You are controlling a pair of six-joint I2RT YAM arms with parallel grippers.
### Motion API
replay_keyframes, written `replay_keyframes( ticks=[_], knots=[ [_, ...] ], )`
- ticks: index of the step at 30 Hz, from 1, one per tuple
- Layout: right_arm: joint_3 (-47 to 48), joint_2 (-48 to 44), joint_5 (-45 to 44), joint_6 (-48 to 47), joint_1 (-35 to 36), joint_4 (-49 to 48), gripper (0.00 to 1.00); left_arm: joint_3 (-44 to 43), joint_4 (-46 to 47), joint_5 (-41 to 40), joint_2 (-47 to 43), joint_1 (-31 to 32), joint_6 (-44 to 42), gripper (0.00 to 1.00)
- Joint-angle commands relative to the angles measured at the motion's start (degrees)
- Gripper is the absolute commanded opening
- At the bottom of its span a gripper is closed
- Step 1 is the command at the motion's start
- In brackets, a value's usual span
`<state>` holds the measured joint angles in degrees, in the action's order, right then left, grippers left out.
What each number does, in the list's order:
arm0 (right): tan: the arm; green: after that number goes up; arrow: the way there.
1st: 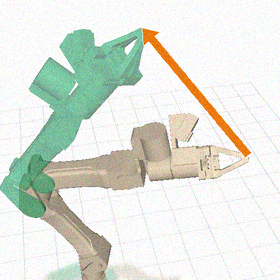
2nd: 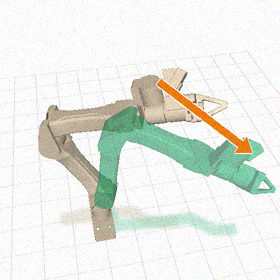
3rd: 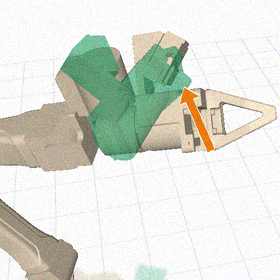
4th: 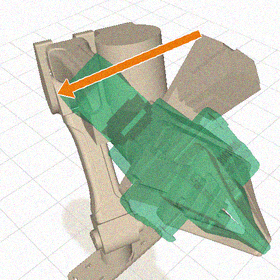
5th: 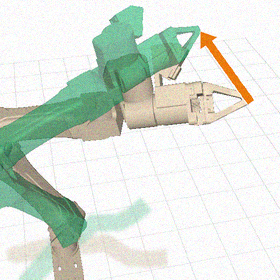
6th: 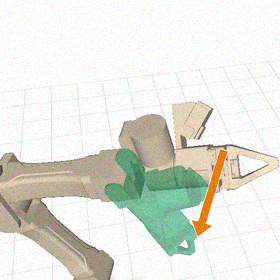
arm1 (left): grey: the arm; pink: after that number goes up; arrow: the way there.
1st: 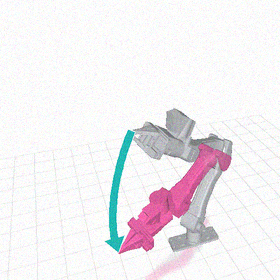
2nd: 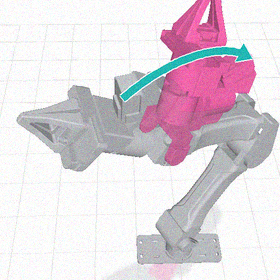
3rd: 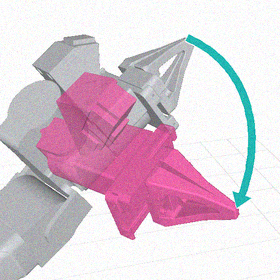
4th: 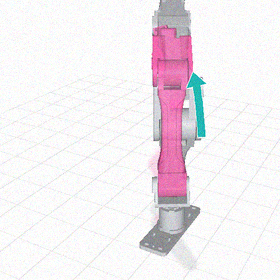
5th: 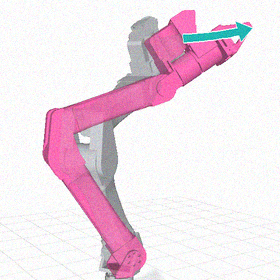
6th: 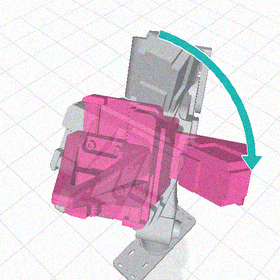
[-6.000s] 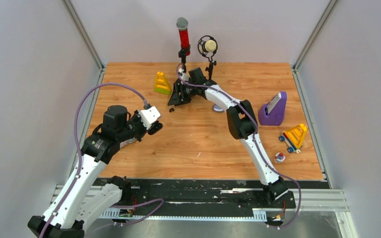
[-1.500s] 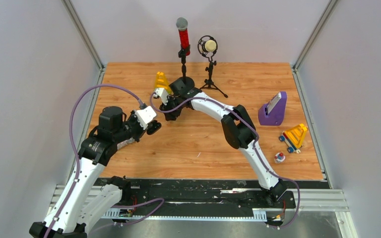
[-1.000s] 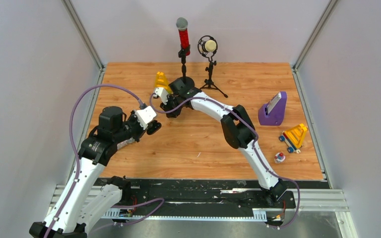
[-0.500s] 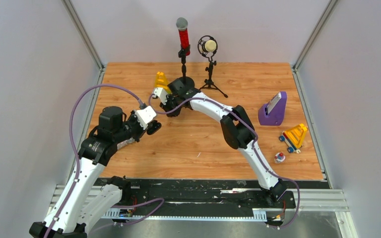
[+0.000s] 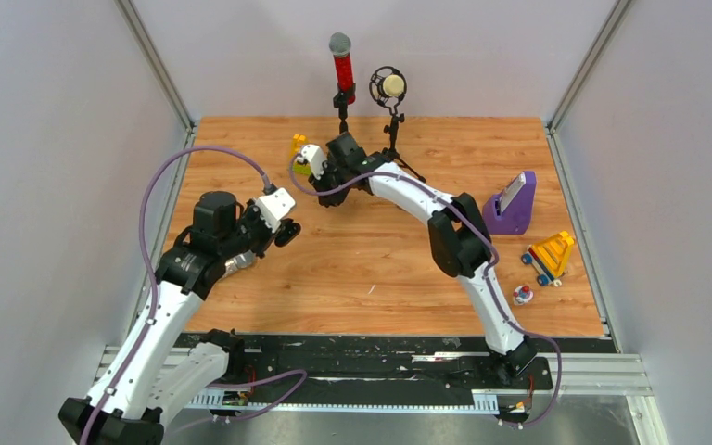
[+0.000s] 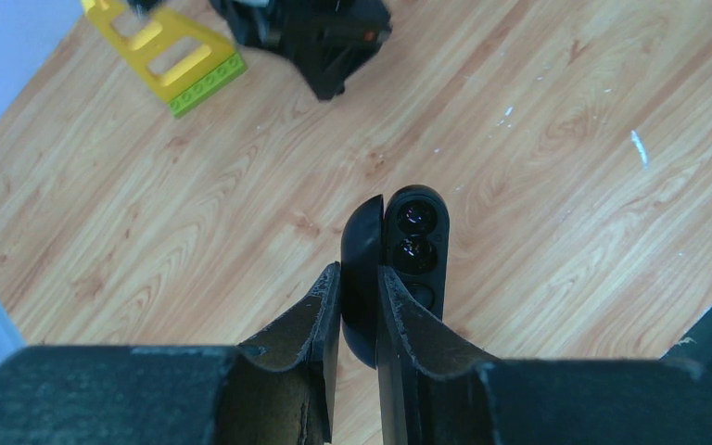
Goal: Insert the wireless bluetooth earbuds into the charging case
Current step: Pick up the earbud from the center of the board.
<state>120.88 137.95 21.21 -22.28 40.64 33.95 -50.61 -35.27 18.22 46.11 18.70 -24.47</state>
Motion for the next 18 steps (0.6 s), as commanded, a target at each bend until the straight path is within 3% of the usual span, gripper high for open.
replay_keyframes(
  ticks=[1, 9, 18],
  knots=[
    [-2.6, -10.1, 3.2, 6.6, -3.1, -1.6, 0.02, -1.6, 4.7, -5.6, 1.8, -0.2, 2.3, 0.25],
    [-13.5, -23.6, 9.3, 18.5, -11.1, -2.5, 0.00, -7.2, 7.8, -16.9, 10.7, -0.2, 6.9, 0.26],
    [-27.7, -38.8, 9.0, 30.5, -13.7, -14.3, 0.00, -12.5, 12.7, -26.6, 22.0, -0.2, 21.2, 0.28]
  ],
)
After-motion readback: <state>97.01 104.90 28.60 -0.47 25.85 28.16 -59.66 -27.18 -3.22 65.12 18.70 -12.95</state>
